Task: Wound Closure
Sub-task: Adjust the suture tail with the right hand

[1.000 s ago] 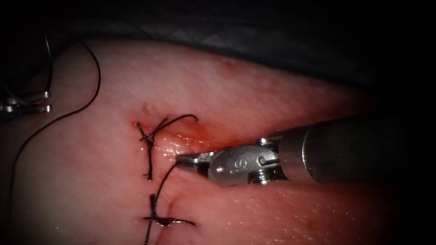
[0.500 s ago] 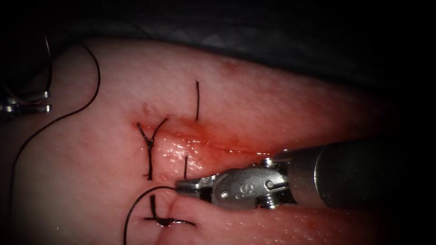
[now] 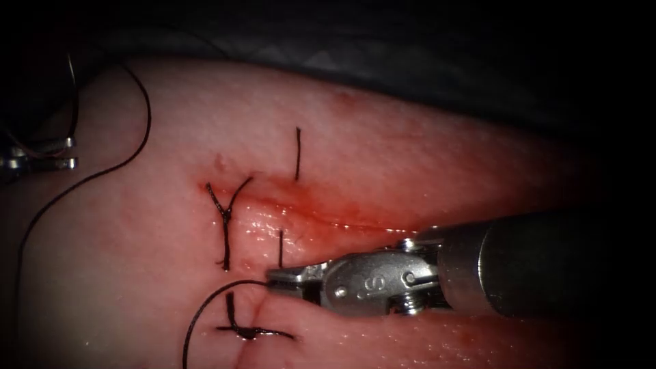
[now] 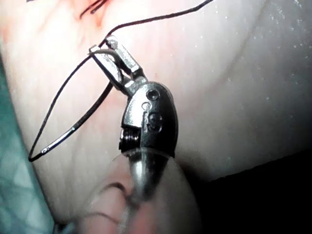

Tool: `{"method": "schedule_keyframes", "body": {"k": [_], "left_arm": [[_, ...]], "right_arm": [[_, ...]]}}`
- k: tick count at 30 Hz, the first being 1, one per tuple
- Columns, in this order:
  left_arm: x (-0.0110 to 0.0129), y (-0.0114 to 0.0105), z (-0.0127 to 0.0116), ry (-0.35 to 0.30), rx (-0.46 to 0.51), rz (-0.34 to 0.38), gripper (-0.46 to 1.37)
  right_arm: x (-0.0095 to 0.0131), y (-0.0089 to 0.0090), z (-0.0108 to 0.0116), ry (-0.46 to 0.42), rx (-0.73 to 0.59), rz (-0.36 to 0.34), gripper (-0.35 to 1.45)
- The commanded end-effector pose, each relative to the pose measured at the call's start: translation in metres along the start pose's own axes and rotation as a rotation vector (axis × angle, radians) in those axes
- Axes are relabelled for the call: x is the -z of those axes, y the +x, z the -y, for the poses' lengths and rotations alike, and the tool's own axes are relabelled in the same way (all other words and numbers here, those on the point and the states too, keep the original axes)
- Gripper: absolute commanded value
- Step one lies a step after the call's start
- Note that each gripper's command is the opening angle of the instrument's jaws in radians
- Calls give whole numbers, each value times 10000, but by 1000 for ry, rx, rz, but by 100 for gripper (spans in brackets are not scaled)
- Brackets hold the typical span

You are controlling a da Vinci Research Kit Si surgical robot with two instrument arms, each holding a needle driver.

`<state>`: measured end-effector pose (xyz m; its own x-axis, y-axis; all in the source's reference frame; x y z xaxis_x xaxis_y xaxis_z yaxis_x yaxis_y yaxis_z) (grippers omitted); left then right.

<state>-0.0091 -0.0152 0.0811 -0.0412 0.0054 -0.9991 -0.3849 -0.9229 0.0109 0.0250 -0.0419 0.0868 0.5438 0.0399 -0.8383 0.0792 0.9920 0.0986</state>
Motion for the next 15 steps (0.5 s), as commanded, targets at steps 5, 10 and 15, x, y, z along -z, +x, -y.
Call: {"method": "schedule_keyframes", "body": {"k": [5,10,15], "left_arm": [[0,0,0,-8,0,0,-35],[0,0,0,-8,0,0,-35],[0,0,0,-8,0,0,-35]], "right_arm": [[18,6,5,7,-19,-8,96],[43,-2,-4,-77,-73,32,102],[63,-13,-14,-118,-145,43,104]]}}
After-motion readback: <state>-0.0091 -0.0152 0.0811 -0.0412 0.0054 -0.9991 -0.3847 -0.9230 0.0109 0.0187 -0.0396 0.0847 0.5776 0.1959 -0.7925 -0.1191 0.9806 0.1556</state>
